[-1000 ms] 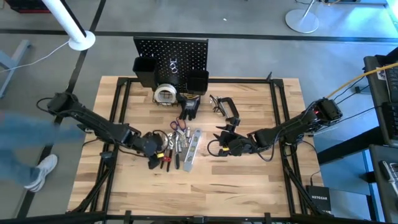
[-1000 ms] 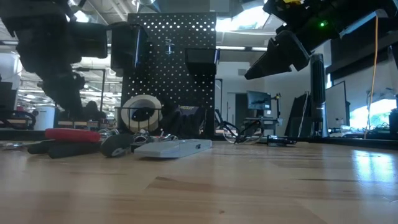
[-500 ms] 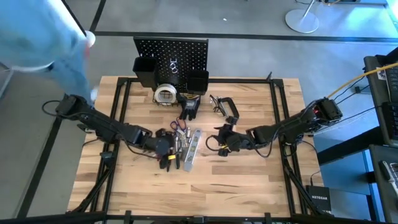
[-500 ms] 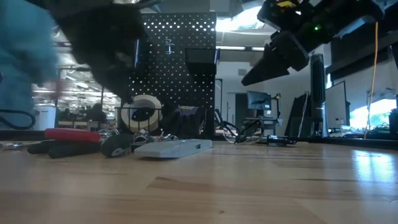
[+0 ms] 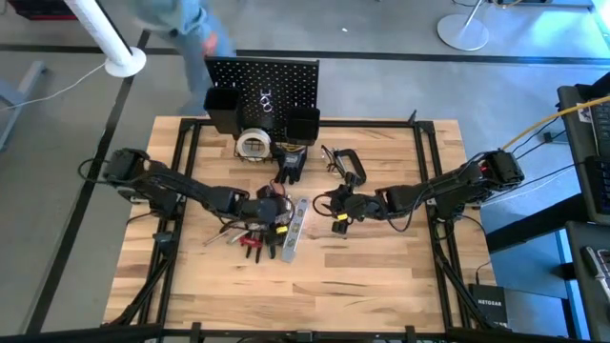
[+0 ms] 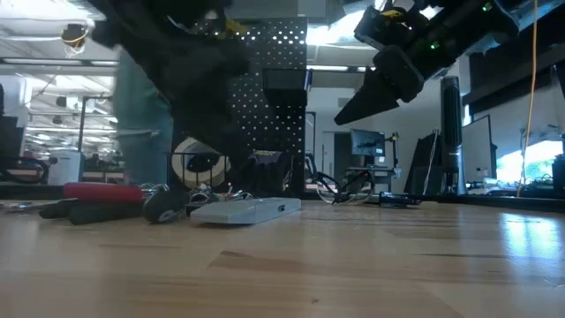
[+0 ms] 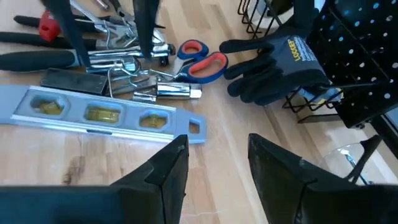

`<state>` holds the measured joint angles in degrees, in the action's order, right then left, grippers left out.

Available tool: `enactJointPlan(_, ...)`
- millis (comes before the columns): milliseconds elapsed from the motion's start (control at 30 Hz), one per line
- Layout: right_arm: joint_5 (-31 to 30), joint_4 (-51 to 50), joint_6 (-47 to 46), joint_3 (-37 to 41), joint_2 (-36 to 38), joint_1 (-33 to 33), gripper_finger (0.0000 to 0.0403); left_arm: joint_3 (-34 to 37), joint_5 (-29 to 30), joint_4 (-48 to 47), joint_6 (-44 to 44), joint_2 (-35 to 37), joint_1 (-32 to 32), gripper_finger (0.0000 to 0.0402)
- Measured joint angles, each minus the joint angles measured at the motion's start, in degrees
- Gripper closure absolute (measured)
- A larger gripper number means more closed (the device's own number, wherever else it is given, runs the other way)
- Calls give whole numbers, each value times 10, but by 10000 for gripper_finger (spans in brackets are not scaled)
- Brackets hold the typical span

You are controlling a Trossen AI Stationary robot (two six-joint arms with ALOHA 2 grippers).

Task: Hang tools onto peg board
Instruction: Put the extension bar into the right black bin on the pegboard

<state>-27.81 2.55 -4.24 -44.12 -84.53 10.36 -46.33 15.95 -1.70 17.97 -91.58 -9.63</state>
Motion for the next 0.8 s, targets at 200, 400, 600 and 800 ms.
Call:
enactJointPlan(200,6,2,-27,0,0,-4,229,-45,0,-23,7,-68,13,153)
enactJointPlan(400,35,0,-19,0,-21,-7,180,-66,2,-46,-15,-100,27,153)
enactJointPlan(600,65,7,-15,0,-52,-27,154,-68,-14,-33,-20,-120,36,153)
enactJointPlan(800,80,7,-13,0,-71,-33,158,-66,-14,42,-55,-133,38,153)
